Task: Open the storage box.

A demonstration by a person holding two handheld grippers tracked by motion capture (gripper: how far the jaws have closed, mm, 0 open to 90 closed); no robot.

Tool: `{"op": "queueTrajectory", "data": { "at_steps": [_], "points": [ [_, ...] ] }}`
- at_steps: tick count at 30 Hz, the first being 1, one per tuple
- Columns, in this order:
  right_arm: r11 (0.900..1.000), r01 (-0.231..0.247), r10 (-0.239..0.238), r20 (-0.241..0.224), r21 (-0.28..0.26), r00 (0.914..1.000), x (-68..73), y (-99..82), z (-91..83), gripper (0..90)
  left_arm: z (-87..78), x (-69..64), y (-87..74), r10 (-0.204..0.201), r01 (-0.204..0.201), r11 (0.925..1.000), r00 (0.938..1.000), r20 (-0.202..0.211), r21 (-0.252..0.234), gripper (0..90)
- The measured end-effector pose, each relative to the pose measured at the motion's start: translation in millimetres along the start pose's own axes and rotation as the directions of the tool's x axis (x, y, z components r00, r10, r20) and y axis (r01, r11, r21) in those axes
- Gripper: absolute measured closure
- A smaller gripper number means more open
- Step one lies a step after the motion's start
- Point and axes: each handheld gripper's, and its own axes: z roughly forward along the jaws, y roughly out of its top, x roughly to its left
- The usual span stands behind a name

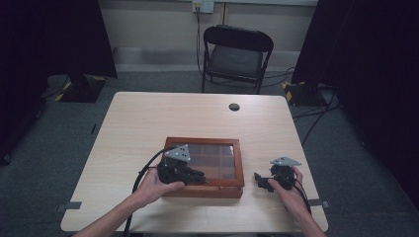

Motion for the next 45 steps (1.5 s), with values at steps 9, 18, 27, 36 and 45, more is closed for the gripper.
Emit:
{"op": "queueTrajectory", "data": {
  "at_steps": [9,18,27,36,45],
  "points": [
    [1.0,0.0,0.0,-0.001,0.002,1.0,-0.2,0.2,0.2,8.9,-4.6,1.2,7.5,-0.015,0.015,0.9997,0.9999,-0.004,0.019,80.6],
    [1.0,0.0,0.0,-0.001,0.002,1.0,-0.2,0.2,0.2,8.8,-6.8,1.7,13.4,-0.019,0.019,0.9996,0.9998,0.004,0.02,80.7],
    [1.0,0.001,-0.001,0.0,0.002,1.0,-0.3,0.3,0.3,8.7,-13.9,2.5,20.0,-0.024,0.024,0.9996,0.9997,0.006,0.011,80.7],
    [1.0,0.001,-0.001,-0.001,0.003,1.0,-0.5,0.5,0.5,8.3,-21.0,4.9,28.8,-0.044,0.044,0.999,0.999,-0.003,0.004,80.6],
    [1.0,0.0,0.0,-0.001,0.004,1.0,-0.5,0.5,0.6,8.1,-24.0,6.9,33.7,-0.055,0.055,0.9985,0.9985,0.002,-0.009,80.6]
  ]
}}
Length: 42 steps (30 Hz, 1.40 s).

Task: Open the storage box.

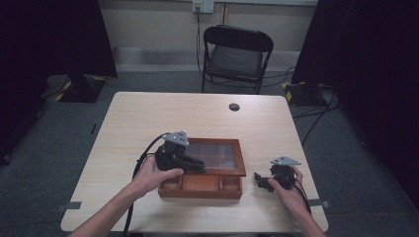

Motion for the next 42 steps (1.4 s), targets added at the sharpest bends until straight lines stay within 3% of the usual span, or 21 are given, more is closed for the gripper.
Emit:
{"op": "queueTrajectory", "data": {
  "at_steps": [7,13,15,23,30,33,42],
  "points": [
    [1.0,-0.001,0.001,0.0,0.0,1.0,0.0,0.1,0.1,8.0,-4.7,3.4,8.2,-0.006,0.006,0.9999,1.0,0.006,-0.009,80.6],
    [1.0,-0.002,0.002,0.0,0.001,1.0,0.0,0.1,0.1,7.8,-4.4,2.1,10.6,0.006,-0.006,0.9999,0.9999,-0.01,0.014,80.6],
    [1.0,-0.002,0.002,0.0,0.001,1.0,-0.1,0.2,0.2,7.7,-5.0,2.9,11.1,-0.003,0.003,0.9999,1.0,-0.005,-0.01,80.6],
    [1.0,-0.003,0.003,0.0,0.002,1.0,-0.2,0.3,0.3,7.3,-7.6,2.9,16.5,0.013,-0.013,0.9998,0.9997,-0.019,-0.017,80.6],
    [1.0,-0.003,0.003,0.0,0.003,1.0,-0.3,0.3,0.4,7.2,-12.0,6.2,22.5,0.007,-0.007,0.9997,0.9998,-0.019,-0.022,80.6],
    [1.0,-0.003,0.003,0.0,0.003,1.0,-0.3,0.3,0.4,7.2,-14.7,8.9,24.8,-0.014,0.013,0.9986,0.9997,-0.022,-0.052,80.5],
    [1.0,-0.002,0.002,0.0,0.003,1.0,-0.5,0.4,0.6,7.0,-17.3,10.7,29.7,-0.007,0.005,0.9985,0.9996,-0.027,-0.055,80.6]
  ]
}}
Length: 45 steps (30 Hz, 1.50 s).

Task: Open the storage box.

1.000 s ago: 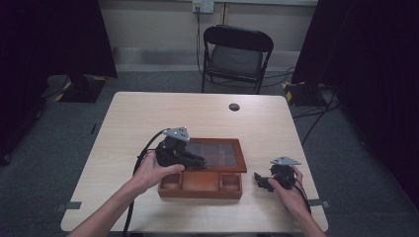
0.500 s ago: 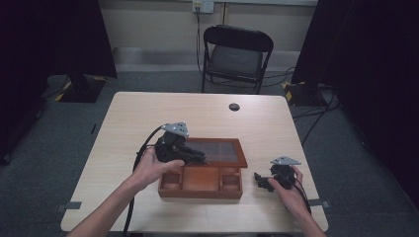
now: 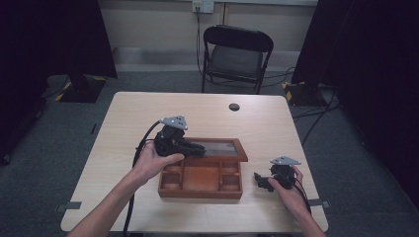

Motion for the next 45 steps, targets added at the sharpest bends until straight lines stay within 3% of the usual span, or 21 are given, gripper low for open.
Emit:
{"op": "queueTrajectory", "data": {
  "at_steps": [17,21,26,32,45],
  "points": [
    [1.0,0.002,-0.002,0.002,0.002,1.0,-0.4,0.3,0.3,6.3,-3.4,3.8,5.8,-0.006,0.006,0.9998,1.0,-0.007,-0.019,80.7],
    [1.0,0.002,-0.002,0.002,0.002,1.0,-0.4,0.3,0.3,6.3,-3.3,2.2,6.7,0.004,-0.004,1.0,0.9999,-0.012,-0.004,80.8],
    [1.0,0.002,-0.002,0.002,0.002,1.0,-0.4,0.3,0.3,6.3,-3.9,4.2,8.6,-0.011,0.011,0.9997,0.9999,-0.013,-0.023,80.9],
    [1.0,0.002,-0.002,0.002,0.002,1.0,-0.5,0.3,0.3,6.3,-5.2,6.1,12.2,0.005,-0.006,1.0,0.9999,-0.009,-0.002,81.1],
    [1.0,0.003,-0.003,0.001,0.002,1.0,-0.5,0.3,0.3,6.3,-8.7,16.4,18.3,-0.037,0.037,0.9986,0.9992,0.015,-0.038,81.4]
  ]
}}
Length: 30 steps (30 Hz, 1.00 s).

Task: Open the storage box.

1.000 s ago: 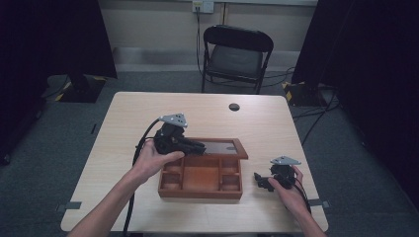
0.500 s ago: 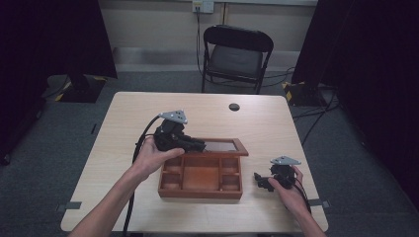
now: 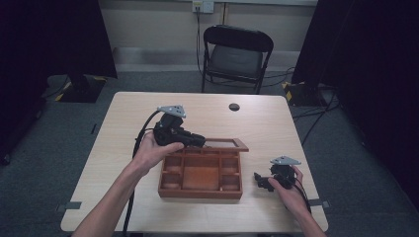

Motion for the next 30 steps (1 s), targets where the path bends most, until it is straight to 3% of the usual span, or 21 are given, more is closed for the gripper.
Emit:
{"op": "queueTrajectory", "data": {
  "at_steps": [16,30],
  "points": [
    [1.0,0.0,0.0,0.0,0.0,1.0,0.0,0.0,0.0,6.3,-2.3,0.4,7.9,0.027,-0.027,0.9996,0.9992,-0.03,0.003,82.1],
    [1.0,0.0,0.0,0.0,0.0,1.0,0.0,0.0,0.0,6.3,-4.0,6.0,10.9,0.023,-0.023,0.9995,0.9995,-0.022,-0.021,82.3]
  ]
}}
